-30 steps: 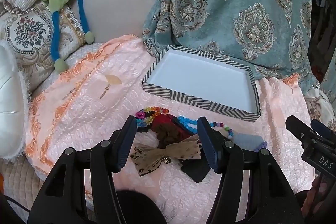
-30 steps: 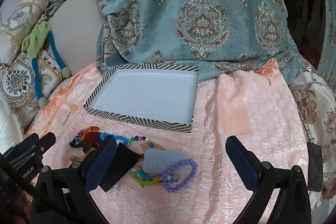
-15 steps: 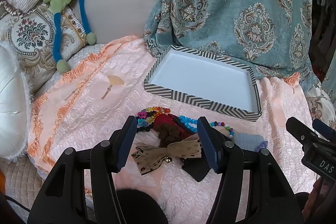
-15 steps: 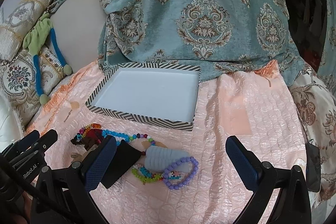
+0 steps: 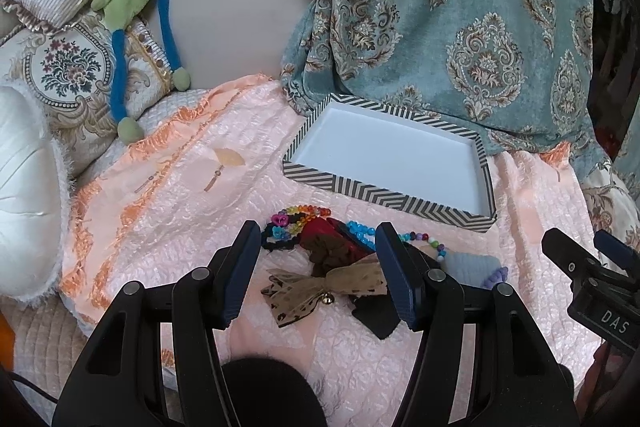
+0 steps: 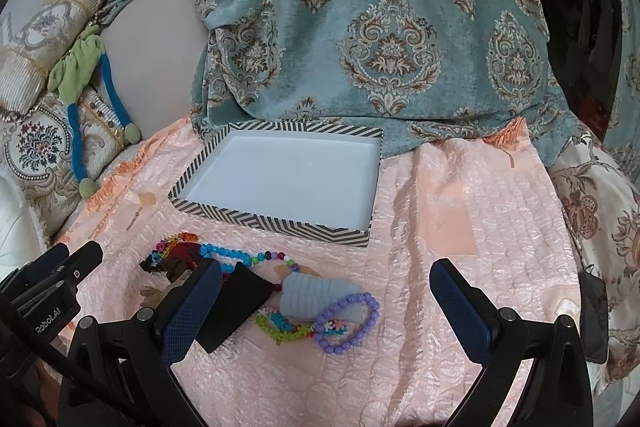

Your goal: Organize jewelry

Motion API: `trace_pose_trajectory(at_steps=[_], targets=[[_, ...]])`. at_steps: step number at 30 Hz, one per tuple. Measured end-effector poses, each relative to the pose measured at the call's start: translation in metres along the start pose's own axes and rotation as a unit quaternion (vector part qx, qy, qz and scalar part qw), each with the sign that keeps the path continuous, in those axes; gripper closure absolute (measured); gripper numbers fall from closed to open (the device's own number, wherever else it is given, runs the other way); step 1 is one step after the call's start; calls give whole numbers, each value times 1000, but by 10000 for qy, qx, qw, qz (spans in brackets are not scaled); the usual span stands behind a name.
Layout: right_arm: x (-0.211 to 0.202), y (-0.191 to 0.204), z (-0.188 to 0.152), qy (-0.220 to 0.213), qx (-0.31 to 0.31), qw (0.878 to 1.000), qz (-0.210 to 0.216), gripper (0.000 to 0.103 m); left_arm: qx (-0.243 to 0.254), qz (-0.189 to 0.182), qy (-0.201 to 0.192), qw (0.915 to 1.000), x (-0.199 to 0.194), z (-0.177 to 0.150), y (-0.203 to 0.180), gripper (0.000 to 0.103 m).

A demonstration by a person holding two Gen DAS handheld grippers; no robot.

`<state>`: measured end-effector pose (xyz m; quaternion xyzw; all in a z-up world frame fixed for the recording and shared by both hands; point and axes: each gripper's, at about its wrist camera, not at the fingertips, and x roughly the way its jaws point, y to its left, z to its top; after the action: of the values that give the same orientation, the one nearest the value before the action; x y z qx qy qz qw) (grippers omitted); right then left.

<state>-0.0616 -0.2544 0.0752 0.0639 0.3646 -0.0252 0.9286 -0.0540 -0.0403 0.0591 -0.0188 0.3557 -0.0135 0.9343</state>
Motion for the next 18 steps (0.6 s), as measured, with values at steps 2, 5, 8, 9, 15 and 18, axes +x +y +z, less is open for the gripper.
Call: trace_pose_trajectory(at_steps=[2, 5, 8, 9, 15, 18], targets=[[-1, 0, 1, 57, 11, 10000, 30, 0, 31, 15, -3, 10000, -3, -2, -1, 43], [0, 0, 1, 91, 17, 9999, 69, 0, 46, 70, -30, 10000, -7, -1, 0, 43], [1, 0, 1, 98, -13, 9999, 80, 0, -14, 76, -50, 10000, -10, 0, 3, 43], [2, -1, 2, 123, 21, 9999, 114, 0, -13, 90, -55, 9999, -10, 1, 3, 43], [3, -4, 2, 124, 131, 9994, 292, 0, -44, 169, -69, 9998, -9, 1, 4, 43], [5, -4, 3, 243, 184, 9988, 394, 0, -60, 165, -52, 9998, -6, 1, 5, 43]])
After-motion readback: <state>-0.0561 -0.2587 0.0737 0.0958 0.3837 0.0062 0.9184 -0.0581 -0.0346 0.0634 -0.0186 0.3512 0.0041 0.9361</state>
